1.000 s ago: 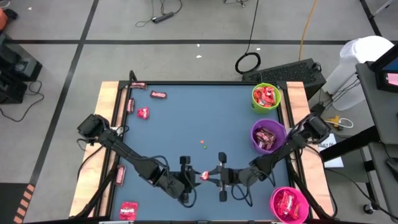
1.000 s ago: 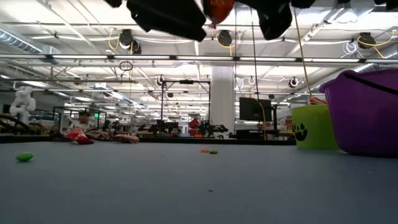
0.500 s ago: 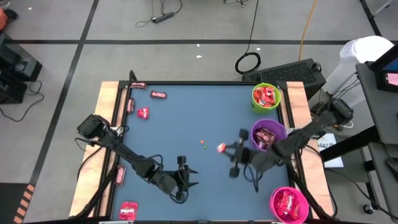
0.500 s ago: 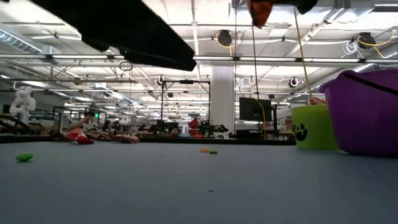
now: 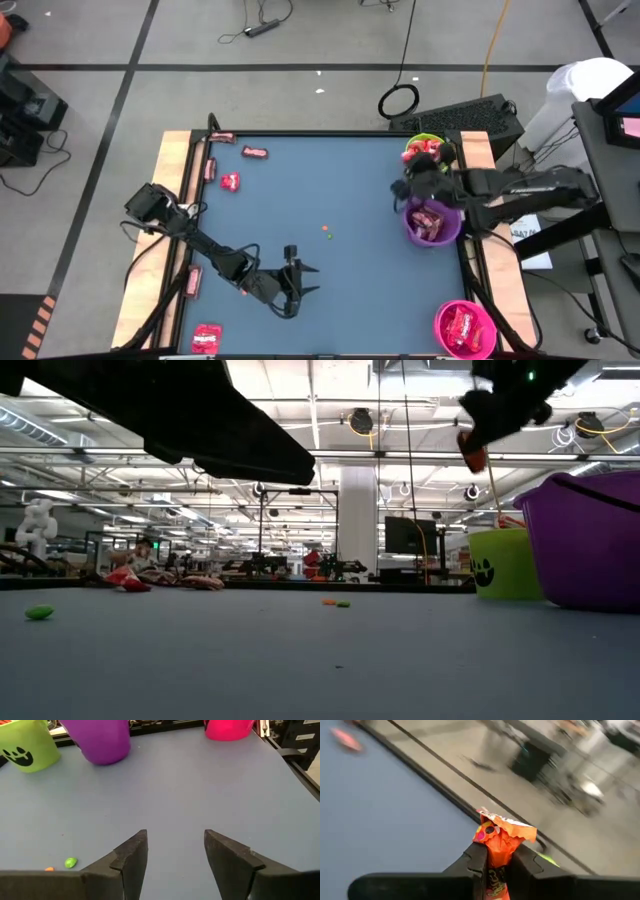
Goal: Organize candy in baskets
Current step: Put the orange chocolate bar into the green bucket
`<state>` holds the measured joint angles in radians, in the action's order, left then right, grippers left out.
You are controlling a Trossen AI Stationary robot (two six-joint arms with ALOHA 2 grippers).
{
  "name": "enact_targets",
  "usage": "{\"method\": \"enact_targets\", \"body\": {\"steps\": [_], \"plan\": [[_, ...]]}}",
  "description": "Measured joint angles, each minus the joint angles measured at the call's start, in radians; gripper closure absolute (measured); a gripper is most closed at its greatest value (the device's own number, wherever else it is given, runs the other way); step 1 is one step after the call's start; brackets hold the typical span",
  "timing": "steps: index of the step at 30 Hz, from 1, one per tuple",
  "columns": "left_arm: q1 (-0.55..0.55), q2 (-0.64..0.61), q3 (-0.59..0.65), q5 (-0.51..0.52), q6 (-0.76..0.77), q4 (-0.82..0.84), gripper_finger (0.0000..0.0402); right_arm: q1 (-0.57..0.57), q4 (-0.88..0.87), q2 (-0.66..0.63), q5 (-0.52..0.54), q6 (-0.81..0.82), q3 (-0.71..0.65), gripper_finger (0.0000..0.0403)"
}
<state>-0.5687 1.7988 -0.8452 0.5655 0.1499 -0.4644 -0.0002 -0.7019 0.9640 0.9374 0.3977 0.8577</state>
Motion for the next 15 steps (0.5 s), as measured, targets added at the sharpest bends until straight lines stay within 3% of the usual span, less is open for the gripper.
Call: {"method": "enact_targets", "body": {"steps": [6,15], "plan": [[0.000,0.000,0.000,0.000,-0.001,0.001,0.0200,-0.218,-0.174,0.005,-0.077,0.062,0.000,0.0364],[0.000,0.000,0.000,0.000,-0.001,0.002,0.0200,-0.455,-0.194,0.087,-0.183,0.028,0.000,0.0364]]}}
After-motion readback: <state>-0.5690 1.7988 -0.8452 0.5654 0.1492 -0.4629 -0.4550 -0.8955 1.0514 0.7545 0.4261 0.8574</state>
